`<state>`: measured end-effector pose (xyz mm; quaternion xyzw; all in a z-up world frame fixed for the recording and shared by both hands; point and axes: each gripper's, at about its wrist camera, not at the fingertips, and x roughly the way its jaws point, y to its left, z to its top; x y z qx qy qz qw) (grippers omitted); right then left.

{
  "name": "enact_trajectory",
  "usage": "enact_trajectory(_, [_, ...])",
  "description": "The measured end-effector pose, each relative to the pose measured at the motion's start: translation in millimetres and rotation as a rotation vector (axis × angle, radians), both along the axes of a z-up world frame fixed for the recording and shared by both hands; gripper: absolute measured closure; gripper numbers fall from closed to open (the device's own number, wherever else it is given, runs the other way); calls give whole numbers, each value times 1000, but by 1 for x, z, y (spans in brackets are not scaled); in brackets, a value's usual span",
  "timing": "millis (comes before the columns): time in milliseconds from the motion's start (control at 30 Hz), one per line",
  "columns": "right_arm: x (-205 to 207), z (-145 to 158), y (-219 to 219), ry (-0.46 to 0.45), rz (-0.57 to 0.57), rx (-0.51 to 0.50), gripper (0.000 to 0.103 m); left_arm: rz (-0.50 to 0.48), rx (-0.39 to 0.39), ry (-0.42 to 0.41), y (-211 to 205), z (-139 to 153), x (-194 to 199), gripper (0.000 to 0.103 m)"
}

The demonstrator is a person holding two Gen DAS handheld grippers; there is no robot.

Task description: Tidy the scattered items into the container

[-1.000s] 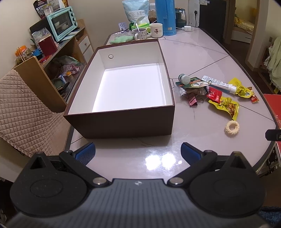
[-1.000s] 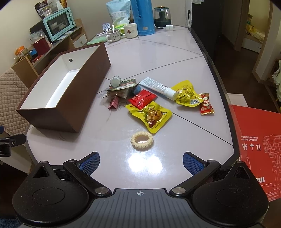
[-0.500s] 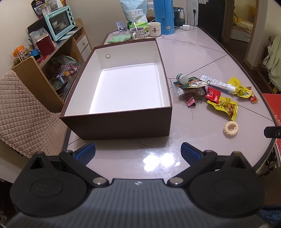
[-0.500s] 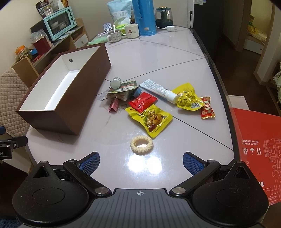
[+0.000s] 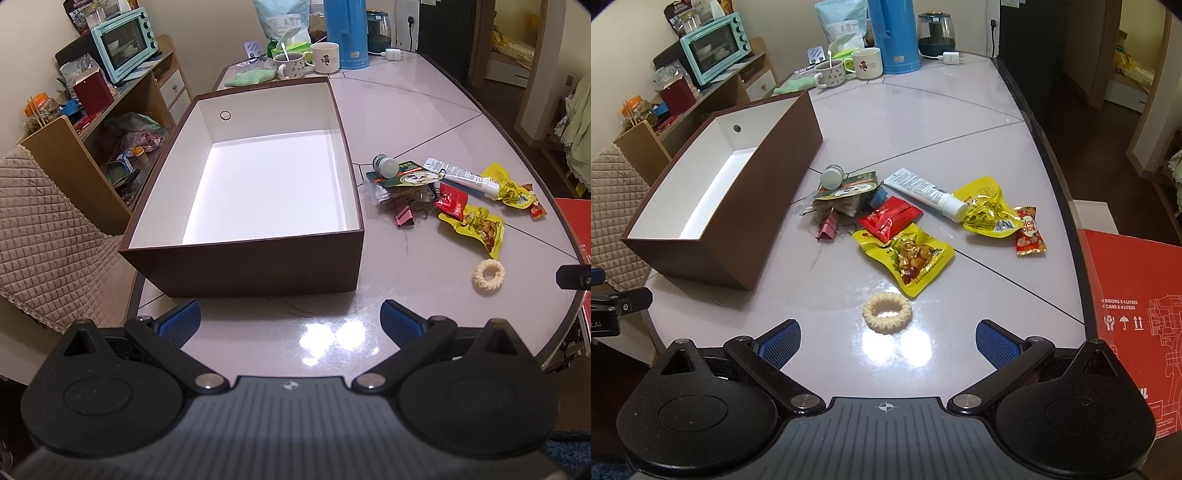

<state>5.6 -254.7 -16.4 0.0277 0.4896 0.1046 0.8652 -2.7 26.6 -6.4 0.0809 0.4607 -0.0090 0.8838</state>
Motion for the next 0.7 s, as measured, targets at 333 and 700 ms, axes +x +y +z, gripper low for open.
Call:
enact_trajectory(333, [11,-1,-7,0,5,6,0,5,-3,7,-5,-2,9,1])
enact_trajectory(700, [28,1,-18,-8,25,10,0,15,-5,-3,-17,1,21,1])
